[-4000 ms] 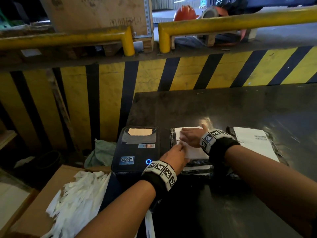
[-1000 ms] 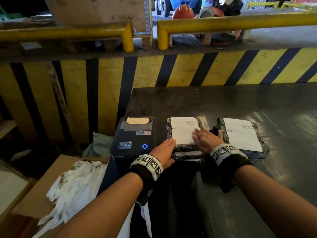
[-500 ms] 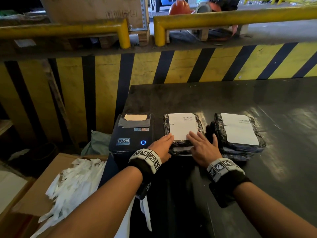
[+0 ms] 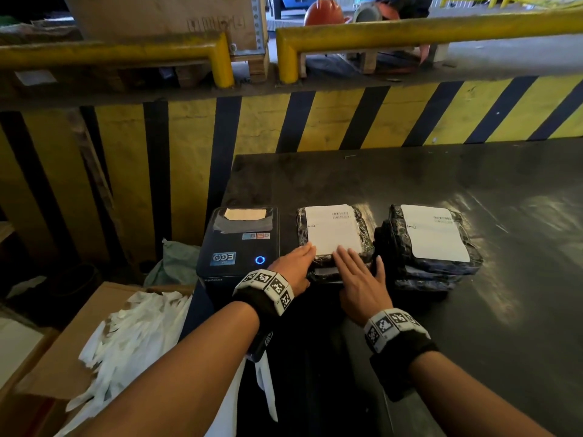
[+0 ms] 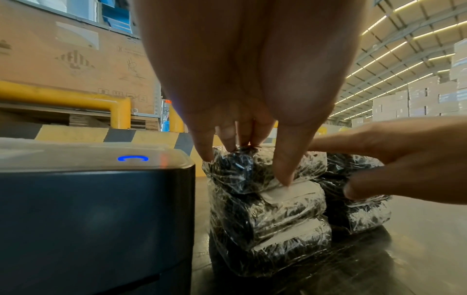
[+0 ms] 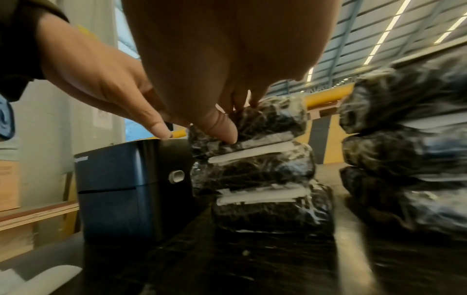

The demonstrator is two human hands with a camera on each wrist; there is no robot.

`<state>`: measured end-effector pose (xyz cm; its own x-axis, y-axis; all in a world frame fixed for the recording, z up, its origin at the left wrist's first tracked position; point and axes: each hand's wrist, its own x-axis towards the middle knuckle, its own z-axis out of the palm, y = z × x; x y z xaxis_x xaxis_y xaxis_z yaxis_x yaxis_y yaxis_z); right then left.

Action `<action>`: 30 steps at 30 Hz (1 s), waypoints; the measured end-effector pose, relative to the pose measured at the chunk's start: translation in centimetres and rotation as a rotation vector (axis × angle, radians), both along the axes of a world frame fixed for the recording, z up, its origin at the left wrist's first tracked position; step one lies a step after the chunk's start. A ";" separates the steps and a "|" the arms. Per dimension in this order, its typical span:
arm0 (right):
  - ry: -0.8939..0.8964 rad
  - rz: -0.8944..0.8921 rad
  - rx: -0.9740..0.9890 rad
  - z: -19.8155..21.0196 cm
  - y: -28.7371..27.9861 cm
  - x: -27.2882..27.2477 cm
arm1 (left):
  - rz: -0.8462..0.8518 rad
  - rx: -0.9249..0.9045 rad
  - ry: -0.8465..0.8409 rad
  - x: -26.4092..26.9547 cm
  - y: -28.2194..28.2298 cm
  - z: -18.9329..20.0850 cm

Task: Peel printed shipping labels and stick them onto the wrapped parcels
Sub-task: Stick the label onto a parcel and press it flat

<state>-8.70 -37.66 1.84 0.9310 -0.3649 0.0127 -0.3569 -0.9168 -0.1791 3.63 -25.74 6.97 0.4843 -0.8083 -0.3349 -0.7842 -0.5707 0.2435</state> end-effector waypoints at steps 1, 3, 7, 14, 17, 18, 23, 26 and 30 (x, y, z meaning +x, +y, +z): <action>-0.008 -0.014 0.001 -0.1 -0.5 -0.4 | -0.009 0.003 0.001 0.1 0.1 0.1; -0.022 -0.041 0.015 -0.1 -1.3 -0.8 | -0.029 0.004 0.005 0.3 0.2 0.2; -0.045 -0.096 0.050 0.2 -2.8 -1.3 | -0.036 0.011 0.024 0.4 0.2 0.4; -0.097 -0.074 0.154 1.8 -2.4 0.8 | -0.022 -0.007 -0.002 -0.2 -0.1 0.1; -0.087 -0.041 0.209 1.5 -2.6 1.8 | 0.044 -0.094 -0.020 -1.4 0.2 -1.4; -0.106 -0.060 0.228 1.5 -3.2 1.9 | 0.070 -0.161 -0.040 -2.1 0.6 -2.2; -0.176 -0.268 0.424 3.8 -6.7 3.4 | 0.076 -0.407 -0.063 -6.2 3.1 -6.8; 0.044 -0.459 0.627 4.6 -8.0 4.8 | 0.062 -0.294 0.049 -7.6 3.9 -9.3; 0.110 -0.505 0.727 3.8 -8.3 6.1 | 0.126 -0.059 0.145 -8.6 4.3 -12.0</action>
<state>-2.61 -45.95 5.65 0.6390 -0.6154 -0.4615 -0.7371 -0.3184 -0.5961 -4.93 -21.47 -5.05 0.5331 -0.7646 -0.3622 -0.6619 -0.6436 0.3842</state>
